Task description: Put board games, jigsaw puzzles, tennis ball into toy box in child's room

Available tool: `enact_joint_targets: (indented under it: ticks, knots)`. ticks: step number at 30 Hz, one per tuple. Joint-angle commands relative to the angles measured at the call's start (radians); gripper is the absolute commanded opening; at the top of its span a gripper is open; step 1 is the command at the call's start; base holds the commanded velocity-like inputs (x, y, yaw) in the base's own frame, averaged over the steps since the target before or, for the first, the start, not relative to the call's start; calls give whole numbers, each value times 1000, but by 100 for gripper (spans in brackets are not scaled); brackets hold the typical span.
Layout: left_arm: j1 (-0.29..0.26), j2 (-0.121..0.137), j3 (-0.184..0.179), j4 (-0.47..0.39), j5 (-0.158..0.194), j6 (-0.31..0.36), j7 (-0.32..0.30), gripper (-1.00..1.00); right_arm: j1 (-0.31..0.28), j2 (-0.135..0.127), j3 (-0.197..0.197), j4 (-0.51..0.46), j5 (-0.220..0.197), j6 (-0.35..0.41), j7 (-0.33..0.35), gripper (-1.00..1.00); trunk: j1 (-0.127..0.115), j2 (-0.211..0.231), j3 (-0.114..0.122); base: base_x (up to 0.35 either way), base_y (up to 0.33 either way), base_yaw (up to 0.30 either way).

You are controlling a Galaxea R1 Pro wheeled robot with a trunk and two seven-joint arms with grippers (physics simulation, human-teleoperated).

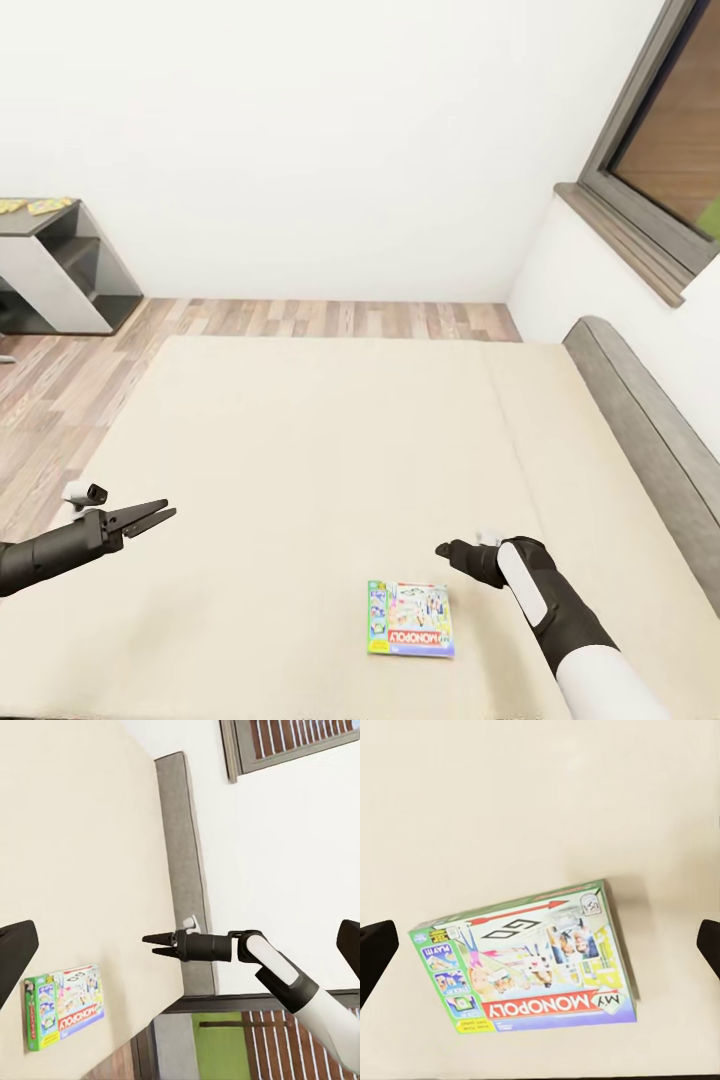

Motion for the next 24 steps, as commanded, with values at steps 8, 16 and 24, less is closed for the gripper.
enact_joint_targets:
  ticks: [8, 16, 24]
  knots:
    - [-1, 0, 1, 0, 4, 10, -1, 100, 0, 0, 0, -2, -11, 5, -7, 100, 0, -2, -15, 0, 0, 0]
    - [-1, 0, 1, 0, 5, 11, -2, 100, 0, -3, -1, -2, -11, 4, 46, 100, 0, -2, -28, 0, 0, 0]
    - [-1, 0, 1, 0, 5, 11, -2, 100, 0, -31, -2, 0, -12, 3, 82, 100, 0, -2, -41, 0, 0, 0]
